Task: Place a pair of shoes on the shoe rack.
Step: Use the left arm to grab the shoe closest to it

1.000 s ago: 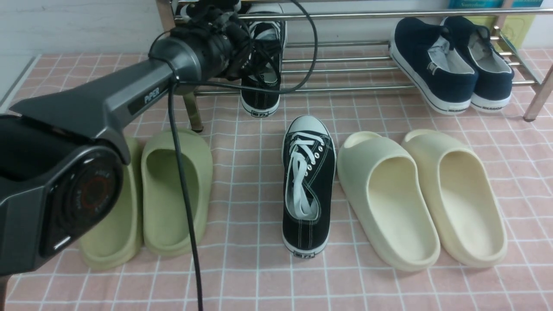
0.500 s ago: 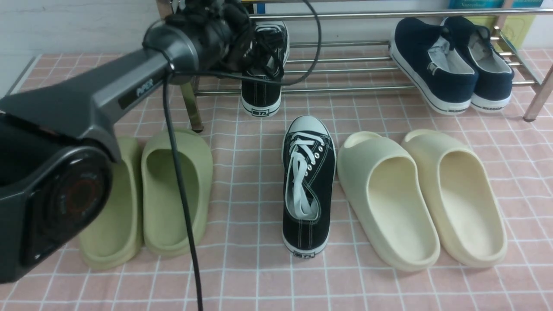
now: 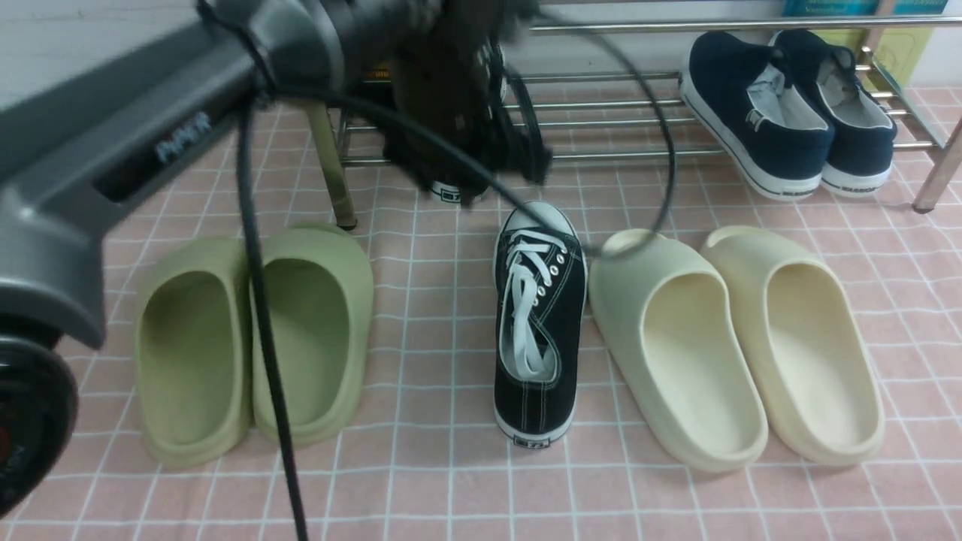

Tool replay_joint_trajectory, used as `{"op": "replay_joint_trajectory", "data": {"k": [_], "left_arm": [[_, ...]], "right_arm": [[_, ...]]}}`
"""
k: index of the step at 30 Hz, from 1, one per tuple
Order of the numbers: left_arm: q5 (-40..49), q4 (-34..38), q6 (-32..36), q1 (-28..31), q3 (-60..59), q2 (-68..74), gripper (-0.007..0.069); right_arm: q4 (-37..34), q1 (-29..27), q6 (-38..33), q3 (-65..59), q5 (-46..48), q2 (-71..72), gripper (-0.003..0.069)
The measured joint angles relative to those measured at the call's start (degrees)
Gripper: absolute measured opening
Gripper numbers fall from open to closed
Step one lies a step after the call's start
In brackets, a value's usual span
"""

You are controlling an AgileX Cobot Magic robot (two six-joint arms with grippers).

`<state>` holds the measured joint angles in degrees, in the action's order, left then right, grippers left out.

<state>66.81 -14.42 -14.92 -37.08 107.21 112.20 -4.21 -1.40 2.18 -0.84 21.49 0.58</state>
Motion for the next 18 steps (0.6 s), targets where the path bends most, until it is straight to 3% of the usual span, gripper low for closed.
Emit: {"op": "replay_joint_trajectory", "data": {"k": [4,9,18], "left_arm": [[-8.8,7.5,-0.4,-0.3,-12.1,1.0,0.0266],[-16.9,11.4,-3.1,-0.3,-17.9,1.0,0.0252],[-18.9,14.8,-3.4,-0.3,-18.2,0.8,0.0251]], "right_arm": [[0.0,0.0,0.0,0.0,0.0,0.0,0.0240],[0.0,0.0,0.0,0.0,0.0,0.0,0.0240],[0.0,0.0,0.0,0.0,0.0,0.0,0.0240]]}}
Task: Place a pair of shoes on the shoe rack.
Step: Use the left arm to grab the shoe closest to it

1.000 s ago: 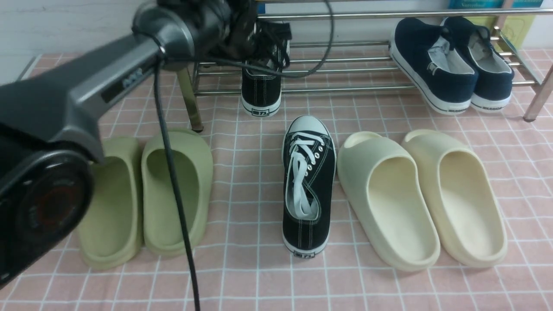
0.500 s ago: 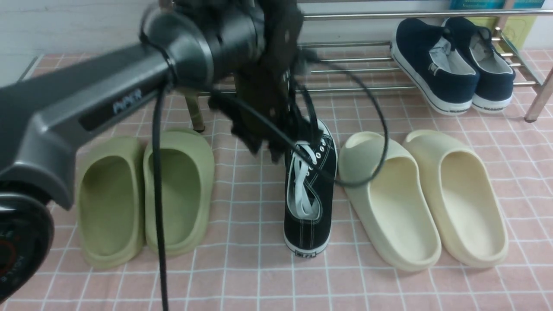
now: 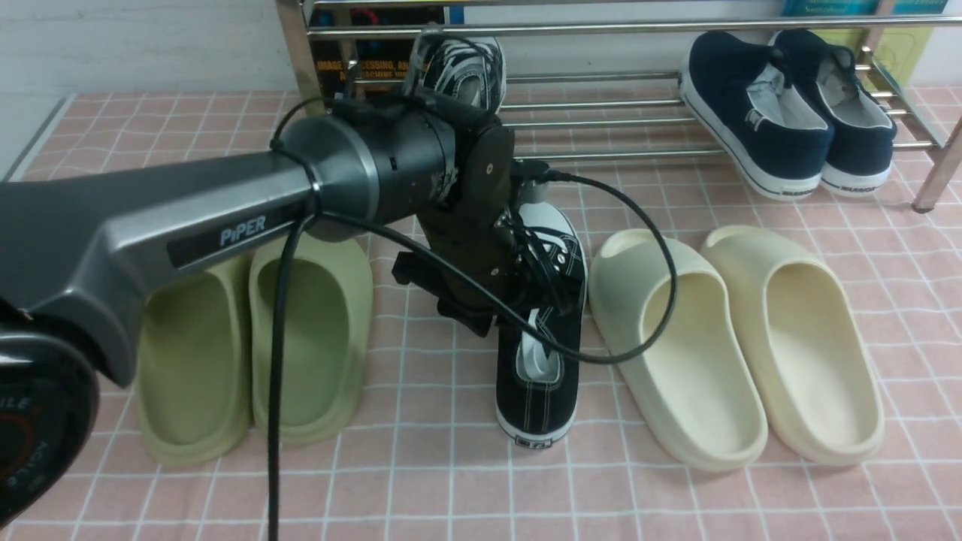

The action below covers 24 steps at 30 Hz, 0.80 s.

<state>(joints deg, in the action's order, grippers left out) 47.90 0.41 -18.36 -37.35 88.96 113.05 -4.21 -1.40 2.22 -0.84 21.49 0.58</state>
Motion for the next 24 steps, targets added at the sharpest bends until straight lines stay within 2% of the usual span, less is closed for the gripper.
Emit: {"op": "replay_joint_trajectory", "data": {"k": [5,11,15,18,24], "left_arm": [[1.7,2.0,2.5,0.0,0.0,-1.8,0.0290],[2.7,3.1,4.1,0.0,0.1,-3.1,0.0404],[2.2,3.1,4.1,0.0,0.3,-0.8,0.0416],[0.3,3.1,4.1,0.0,0.3,1.8,0.0386],[-2.5,1.9,1.5,0.1,0.3,4.2,0.0106]], "right_arm": [[0.0,0.0,0.0,0.0,0.0,0.0,0.0240],[0.0,0.0,0.0,0.0,0.0,0.0,0.0240],[0.0,0.0,0.0,0.0,0.0,0.0,0.0240],[0.0,0.0,0.0,0.0,0.1,0.0,0.0240],[0.0,0.0,0.0,0.0,0.1,0.0,0.0240]]}}
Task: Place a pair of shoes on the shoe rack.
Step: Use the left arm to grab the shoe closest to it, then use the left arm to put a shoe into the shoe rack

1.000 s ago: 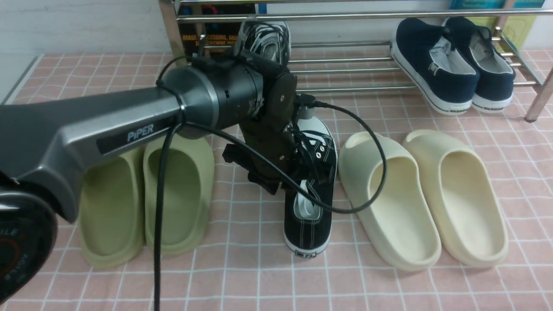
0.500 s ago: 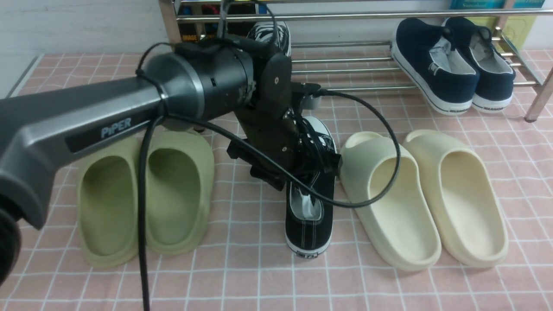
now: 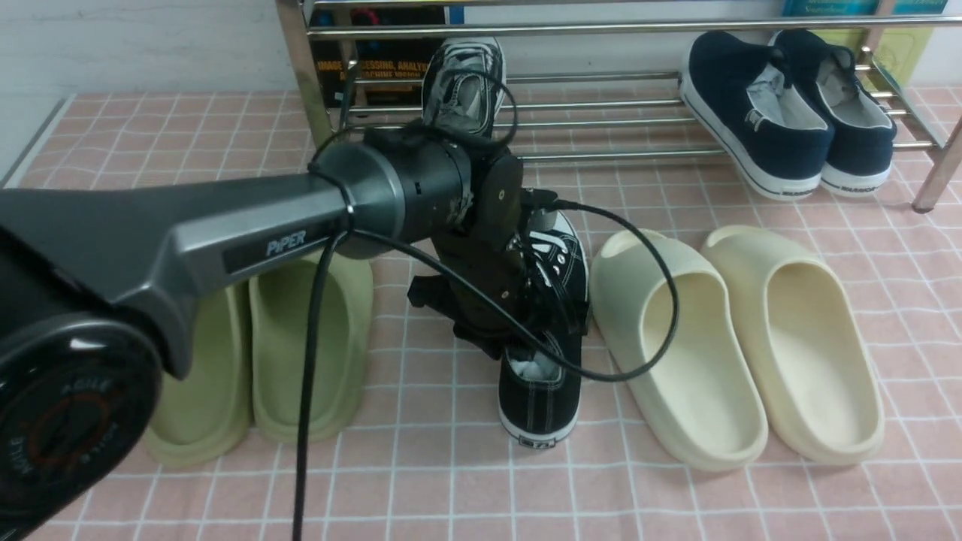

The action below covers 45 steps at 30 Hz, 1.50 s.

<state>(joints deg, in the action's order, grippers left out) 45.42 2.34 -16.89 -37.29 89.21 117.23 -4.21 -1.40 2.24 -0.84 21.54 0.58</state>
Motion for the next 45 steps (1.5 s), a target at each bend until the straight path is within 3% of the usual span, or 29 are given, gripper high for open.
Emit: {"op": "replay_joint_trajectory", "data": {"k": [3,9,15,20,29,45], "left_arm": [[-0.4,0.2,-1.1,0.0,-0.1,-1.2,0.0032],[-1.4,0.5,-4.5,0.1,1.4,-6.0,0.0027],[-5.0,-1.1,-6.1,0.1,10.2,-3.7,0.0027],[0.5,-2.8,-8.6,2.1,24.1,5.3,0.0027],[12.7,0.3,-9.2,8.8,47.5,18.4,0.0027],[8.7,1.6,-6.8,9.4,51.5,22.8,0.0027]], "right_arm": [[0.0,0.0,0.0,0.0,0.0,0.0,0.0240],[0.0,0.0,0.0,0.0,0.0,0.0,0.0240],[0.0,0.0,0.0,0.0,0.0,0.0,0.0240],[0.0,0.0,0.0,0.0,0.0,0.0,0.0240],[0.0,0.0,0.0,0.0,0.0,0.0,0.0240],[0.0,0.0,0.0,0.0,0.0,0.0,0.0240]]}}
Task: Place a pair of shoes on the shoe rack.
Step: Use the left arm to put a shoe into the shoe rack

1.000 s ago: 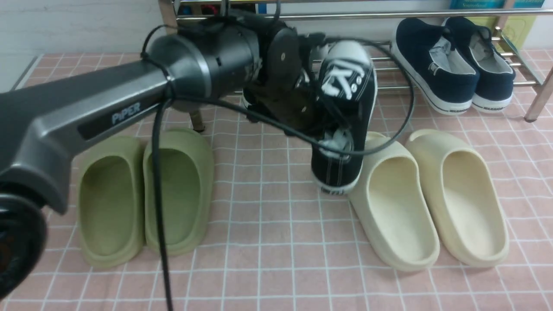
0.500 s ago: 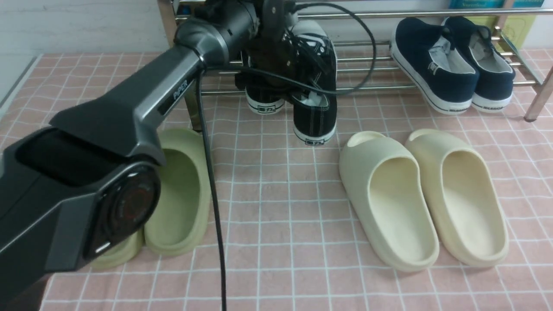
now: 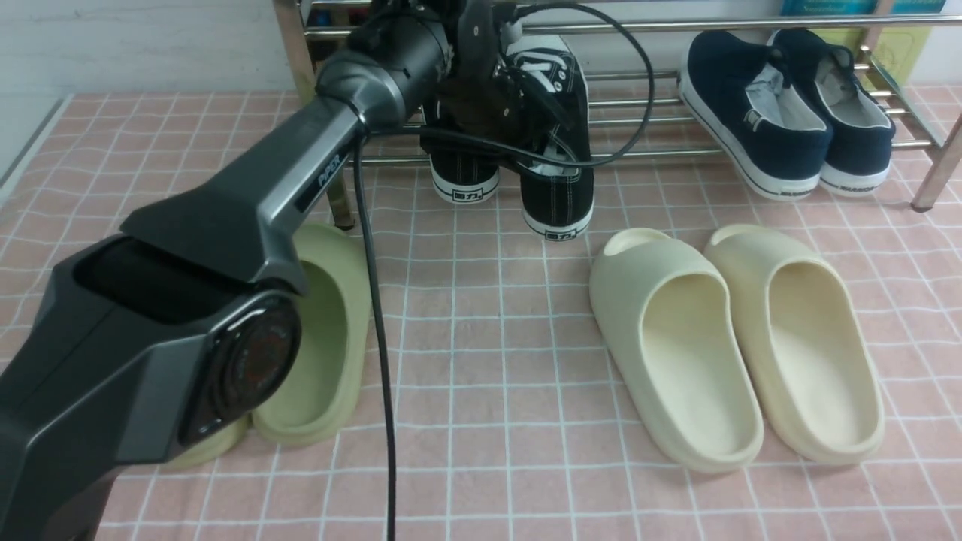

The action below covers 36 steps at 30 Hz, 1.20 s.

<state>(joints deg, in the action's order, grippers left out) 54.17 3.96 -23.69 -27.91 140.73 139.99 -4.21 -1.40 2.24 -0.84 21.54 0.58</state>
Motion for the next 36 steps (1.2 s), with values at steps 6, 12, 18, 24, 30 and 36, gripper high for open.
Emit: {"op": "replay_joint_trajectory", "data": {"k": [6,12,18,24,30,36], "left_arm": [[-2.5,-1.7,0.6,-0.1,0.0,0.1,0.0031],[-3.6,-2.2,0.6,-0.1,0.0,0.1,0.0048],[-4.6,-2.0,1.7,-0.1,0.0,0.1,0.0128],[-5.2,0.3,2.5,-0.1,0.6,-0.2,0.0323],[-0.9,1.0,4.3,-0.1,1.7,-3.9,0.0416],[6.2,3.4,14.2,-0.1,2.2,-10.7,0.0371]], "right_arm": [[0.0,0.0,0.0,0.0,0.0,0.0,0.0240],[0.0,0.0,0.0,0.0,0.0,0.0,0.0240],[0.0,0.0,0.0,0.0,0.0,0.0,0.0240],[0.0,0.0,0.0,0.0,0.0,0.0,0.0240],[0.0,0.0,0.0,0.0,0.0,0.0,0.0240],[0.0,0.0,0.0,0.0,0.0,0.0,0.0240]]}}
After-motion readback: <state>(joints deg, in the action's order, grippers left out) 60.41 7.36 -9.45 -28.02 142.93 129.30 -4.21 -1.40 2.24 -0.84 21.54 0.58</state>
